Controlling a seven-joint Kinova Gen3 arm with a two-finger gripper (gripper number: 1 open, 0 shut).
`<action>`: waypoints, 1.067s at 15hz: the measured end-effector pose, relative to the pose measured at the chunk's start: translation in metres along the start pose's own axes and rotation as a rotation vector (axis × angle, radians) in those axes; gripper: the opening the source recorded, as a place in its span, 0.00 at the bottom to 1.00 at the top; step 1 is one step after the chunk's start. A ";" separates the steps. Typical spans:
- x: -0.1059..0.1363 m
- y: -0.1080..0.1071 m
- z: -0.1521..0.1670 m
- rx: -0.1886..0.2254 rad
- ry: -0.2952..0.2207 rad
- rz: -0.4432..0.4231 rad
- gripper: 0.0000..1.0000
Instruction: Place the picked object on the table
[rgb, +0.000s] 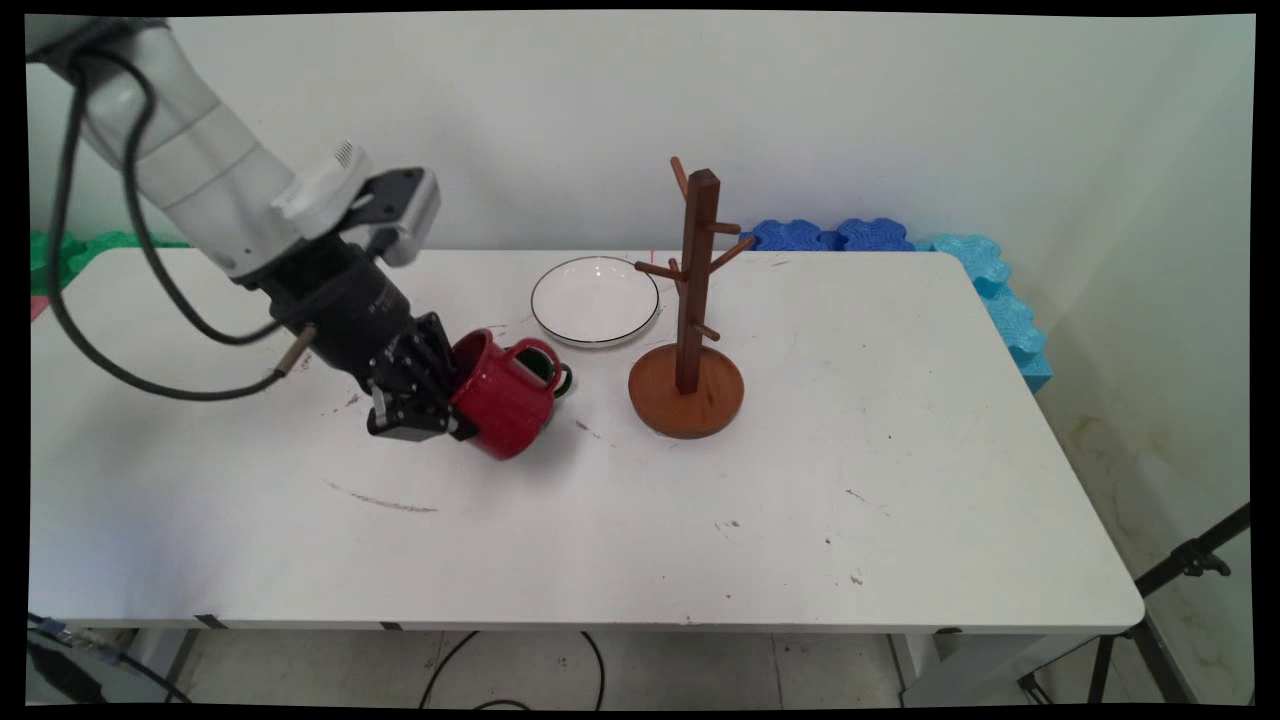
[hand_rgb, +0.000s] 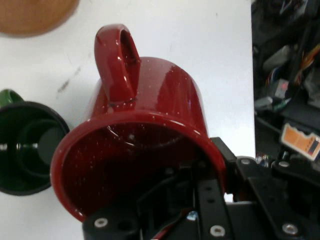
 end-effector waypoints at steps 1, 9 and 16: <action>0.003 0.000 0.003 0.003 -0.027 0.001 0.00; 0.024 0.004 0.036 0.000 -0.168 -0.026 0.00; 0.033 0.002 0.068 0.012 -0.225 -0.048 0.00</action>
